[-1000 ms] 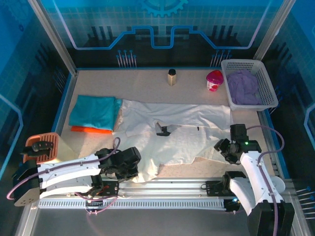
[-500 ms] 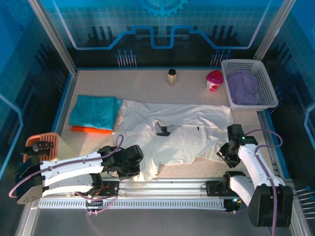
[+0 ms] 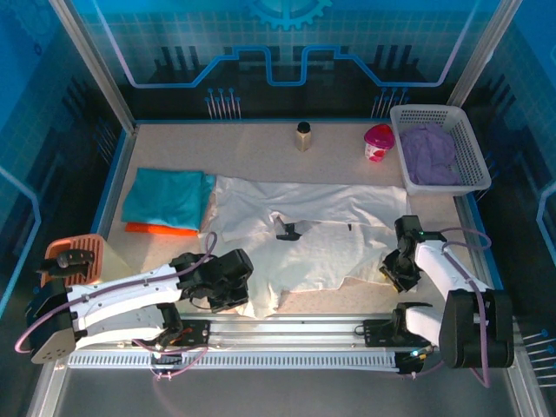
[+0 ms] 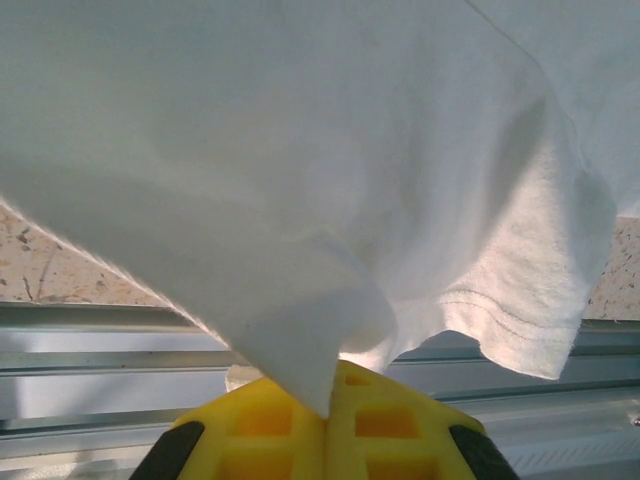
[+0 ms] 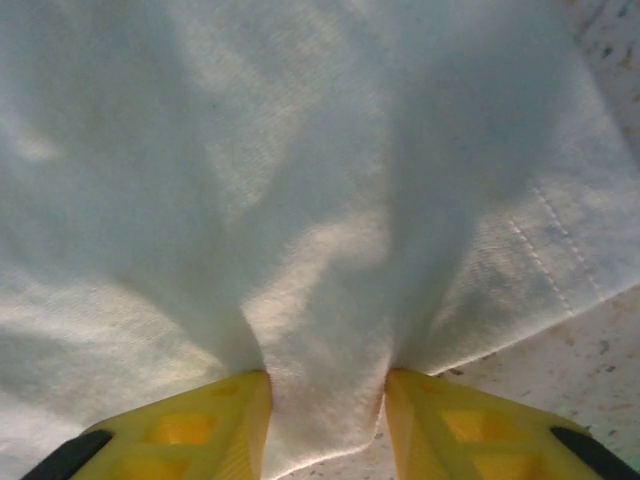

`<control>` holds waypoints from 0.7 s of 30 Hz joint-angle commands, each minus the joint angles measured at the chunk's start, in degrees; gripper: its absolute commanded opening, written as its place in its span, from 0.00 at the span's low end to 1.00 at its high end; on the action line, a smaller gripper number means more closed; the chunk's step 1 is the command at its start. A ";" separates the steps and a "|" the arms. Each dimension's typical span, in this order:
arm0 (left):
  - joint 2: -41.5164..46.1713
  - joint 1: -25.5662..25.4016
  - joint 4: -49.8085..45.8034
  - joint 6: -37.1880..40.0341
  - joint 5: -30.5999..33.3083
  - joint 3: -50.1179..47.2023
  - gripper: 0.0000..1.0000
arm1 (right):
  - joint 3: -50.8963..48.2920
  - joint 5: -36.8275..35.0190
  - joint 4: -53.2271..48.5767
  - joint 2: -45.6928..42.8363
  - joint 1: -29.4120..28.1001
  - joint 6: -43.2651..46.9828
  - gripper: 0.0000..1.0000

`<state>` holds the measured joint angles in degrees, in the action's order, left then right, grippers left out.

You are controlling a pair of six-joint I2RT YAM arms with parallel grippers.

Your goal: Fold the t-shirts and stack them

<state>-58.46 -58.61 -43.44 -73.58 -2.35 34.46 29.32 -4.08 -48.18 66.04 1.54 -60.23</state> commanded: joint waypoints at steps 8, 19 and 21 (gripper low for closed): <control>1.24 1.84 -4.46 3.67 1.25 5.64 0.00 | -0.78 -2.76 -0.47 -2.82 -1.04 0.29 0.02; -1.59 13.36 -10.67 18.02 -1.96 21.20 0.00 | 3.21 0.51 -3.98 -5.30 1.83 8.10 0.00; -3.50 15.02 -11.55 21.05 -2.15 24.15 0.00 | 4.09 2.15 -3.99 -4.80 2.73 9.48 0.00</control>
<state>-59.94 -45.34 -51.72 -59.48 -2.83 54.61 31.18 -4.16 -50.35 60.77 2.94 -53.82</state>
